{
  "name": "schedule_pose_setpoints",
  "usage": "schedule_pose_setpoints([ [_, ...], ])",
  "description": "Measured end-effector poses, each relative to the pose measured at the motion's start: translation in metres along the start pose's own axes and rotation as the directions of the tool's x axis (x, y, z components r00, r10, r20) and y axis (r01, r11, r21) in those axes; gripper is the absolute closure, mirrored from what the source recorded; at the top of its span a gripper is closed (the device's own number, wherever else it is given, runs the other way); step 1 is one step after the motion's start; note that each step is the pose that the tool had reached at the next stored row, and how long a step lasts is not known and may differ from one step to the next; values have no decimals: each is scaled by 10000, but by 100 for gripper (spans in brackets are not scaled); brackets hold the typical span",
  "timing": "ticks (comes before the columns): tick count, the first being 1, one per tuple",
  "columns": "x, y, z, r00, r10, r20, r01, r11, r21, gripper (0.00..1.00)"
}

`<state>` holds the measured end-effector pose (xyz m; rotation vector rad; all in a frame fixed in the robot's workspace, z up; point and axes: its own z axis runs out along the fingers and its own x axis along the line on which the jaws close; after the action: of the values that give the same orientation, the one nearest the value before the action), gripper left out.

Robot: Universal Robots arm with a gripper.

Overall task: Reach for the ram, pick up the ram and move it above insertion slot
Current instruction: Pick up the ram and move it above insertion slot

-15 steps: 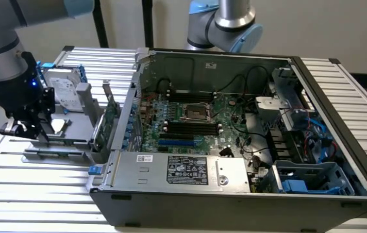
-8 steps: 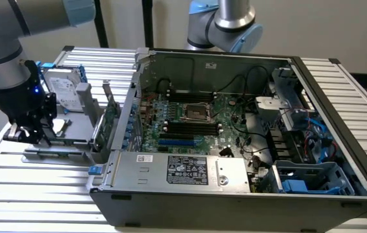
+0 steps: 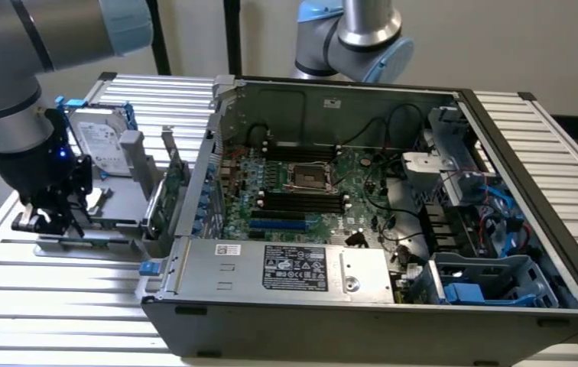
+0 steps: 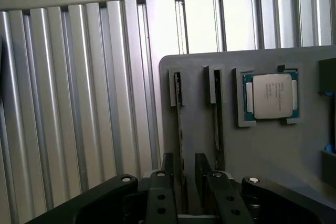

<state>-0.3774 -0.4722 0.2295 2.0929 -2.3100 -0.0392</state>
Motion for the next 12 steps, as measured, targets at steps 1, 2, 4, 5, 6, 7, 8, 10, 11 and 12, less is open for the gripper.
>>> schedule_pose_setpoints([
  [1,1,-1,18,10000,-8,0,8,10000,0,69],
  [2,1,-2,36,10000,-16,0,16,10000,1,69],
  [4,2,-3,73,10000,-37,-1,37,10000,0,69],
  [5,2,-4,91,10000,-49,-2,49,10000,0,69],
  [6,2,-4,110,10000,-62,-2,62,10000,0,69],
  [7,2,-5,128,10000,-76,-2,76,10000,0,69],
  [8,2,-6,145,10000,-90,-3,90,10000,0,69],
  [10,2,-7,182,9999,-122,-4,122,9999,1,69],
  [11,2,-8,200,9999,-141,-5,141,9999,1,69],
  [12,1,-8,218,9999,-160,-5,160,9999,2,69],
])
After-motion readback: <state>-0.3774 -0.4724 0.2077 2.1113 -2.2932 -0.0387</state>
